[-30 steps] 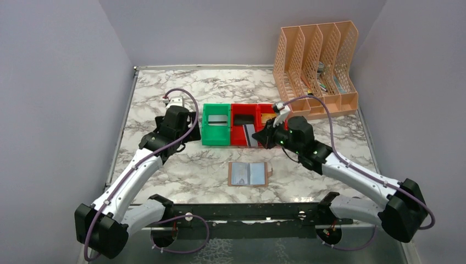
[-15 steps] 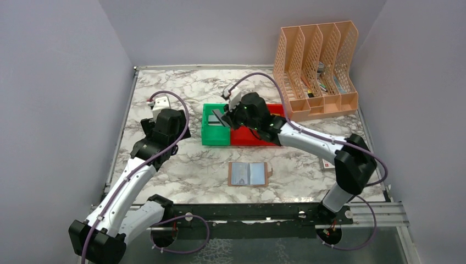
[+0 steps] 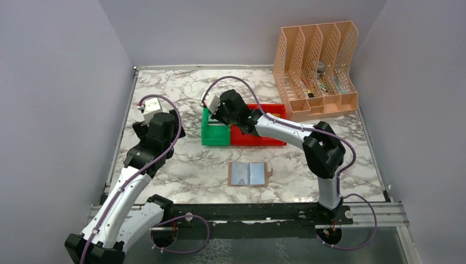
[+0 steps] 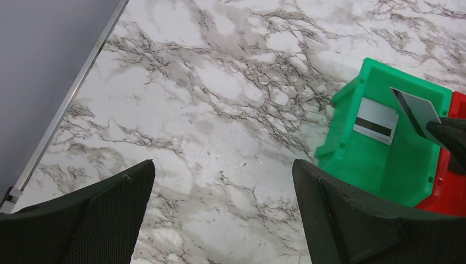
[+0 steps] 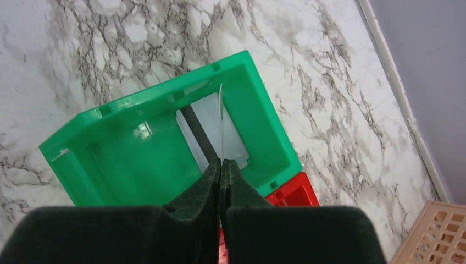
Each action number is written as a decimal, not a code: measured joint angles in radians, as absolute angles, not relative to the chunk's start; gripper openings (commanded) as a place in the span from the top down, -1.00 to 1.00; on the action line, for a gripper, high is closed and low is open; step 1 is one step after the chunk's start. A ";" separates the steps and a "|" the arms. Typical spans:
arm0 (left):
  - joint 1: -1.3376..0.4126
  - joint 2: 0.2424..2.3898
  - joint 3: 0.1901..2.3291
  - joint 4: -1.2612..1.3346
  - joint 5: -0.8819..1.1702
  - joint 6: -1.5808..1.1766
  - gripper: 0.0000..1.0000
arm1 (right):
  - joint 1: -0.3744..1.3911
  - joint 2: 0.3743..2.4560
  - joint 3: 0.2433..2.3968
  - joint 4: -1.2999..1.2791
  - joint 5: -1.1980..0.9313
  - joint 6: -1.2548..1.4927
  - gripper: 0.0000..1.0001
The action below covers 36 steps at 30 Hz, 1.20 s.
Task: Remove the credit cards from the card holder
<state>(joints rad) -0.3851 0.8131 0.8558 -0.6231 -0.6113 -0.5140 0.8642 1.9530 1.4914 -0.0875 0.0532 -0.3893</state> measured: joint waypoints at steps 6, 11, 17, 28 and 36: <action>-0.379 0.821 0.856 -0.623 -0.611 -0.514 -0.99 | 0.871 2.028 1.520 -0.109 0.061 -0.543 0.98; -0.372 0.821 0.856 -0.623 -0.611 -0.514 -0.99 | 0.871 2.075 1.555 -0.113 0.065 -0.637 0.98; -0.366 0.814 0.856 -0.623 -0.611 -0.514 -0.99 | 0.873 2.135 1.592 -0.110 0.099 -0.714 0.98; -0.366 0.786 0.856 -0.623 -0.611 -0.514 -0.99 | 0.876 2.246 1.668 -0.148 0.163 -0.818 0.80; -0.360 0.786 0.856 -0.623 -0.611 -0.514 -0.99 | 0.876 2.255 1.735 -0.249 0.163 -0.812 0.37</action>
<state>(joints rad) -0.3599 0.7860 0.8558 -0.6231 -0.6109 -0.5140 0.8761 2.2551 1.7351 -0.2493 0.1631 -0.8120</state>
